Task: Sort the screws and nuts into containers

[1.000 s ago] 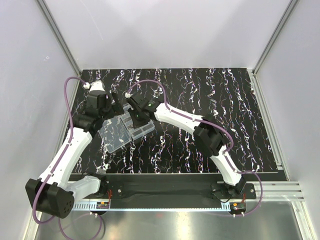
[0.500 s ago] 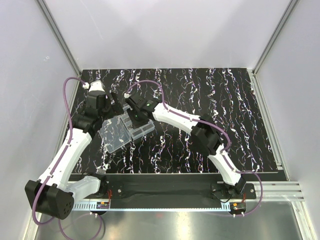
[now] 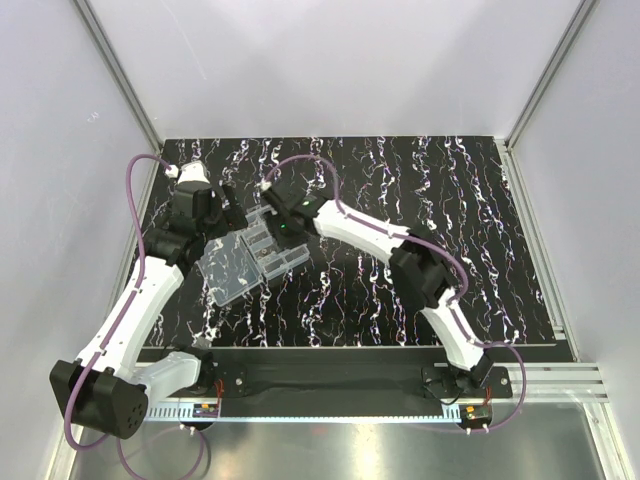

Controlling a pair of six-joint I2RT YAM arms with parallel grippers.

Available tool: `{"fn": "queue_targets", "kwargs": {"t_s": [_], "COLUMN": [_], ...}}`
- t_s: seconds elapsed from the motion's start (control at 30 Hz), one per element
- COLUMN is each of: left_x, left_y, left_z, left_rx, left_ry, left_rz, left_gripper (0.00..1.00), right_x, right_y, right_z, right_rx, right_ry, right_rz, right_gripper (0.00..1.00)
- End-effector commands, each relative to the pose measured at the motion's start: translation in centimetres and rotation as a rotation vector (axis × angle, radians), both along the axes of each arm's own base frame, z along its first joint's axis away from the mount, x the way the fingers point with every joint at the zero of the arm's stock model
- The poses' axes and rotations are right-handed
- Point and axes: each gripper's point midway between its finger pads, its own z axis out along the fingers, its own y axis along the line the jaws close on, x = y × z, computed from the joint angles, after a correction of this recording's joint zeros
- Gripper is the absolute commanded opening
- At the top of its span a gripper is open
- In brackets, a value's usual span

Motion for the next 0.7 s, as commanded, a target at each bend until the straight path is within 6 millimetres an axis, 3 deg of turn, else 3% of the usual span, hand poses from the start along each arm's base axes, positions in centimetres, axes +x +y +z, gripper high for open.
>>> {"fn": "queue_targets", "kwargs": {"t_s": [0.0,0.07,0.1,0.2,0.3,0.5,0.67], "left_x": [0.2,0.2,0.2,0.2,0.3,0.3,0.3], "left_y": [0.3,0.3,0.2,0.2,0.2,0.3,0.3], "left_z": [0.9,1.0,0.9,0.9,0.8,0.7,0.6], "left_rx": [-0.002,-0.003,-0.003,-0.004,-0.002,0.002,0.002], "left_ry": [-0.044,-0.047,-0.044,-0.044,-0.041,-0.038,-0.034], "left_rz": [0.007,0.006,0.005,0.002,0.005,0.008,0.009], "left_gripper": [0.99,0.99,0.99,0.99,0.99,0.99,0.99], "right_x": [5.2,6.9,8.1,9.5,10.4,12.3,12.8], "right_y": [-6.8,-9.8,-12.8,-16.6,-17.9,-18.3,-18.1], "right_z": [4.7,4.0,2.8,1.0,-0.6,-2.6,-2.8], "right_rx": [0.029,0.011,-0.026,-0.072,-0.098,-0.144,-0.143], "right_ry": [-0.070,-0.065,-0.056,-0.038,-0.052,-0.093,-0.092], "right_rz": [-0.213,-0.301,-0.366,-0.456,-0.480,-0.460,-0.428], "right_gripper": [0.47,0.47,0.47,0.47,0.47,0.50,0.53]}}
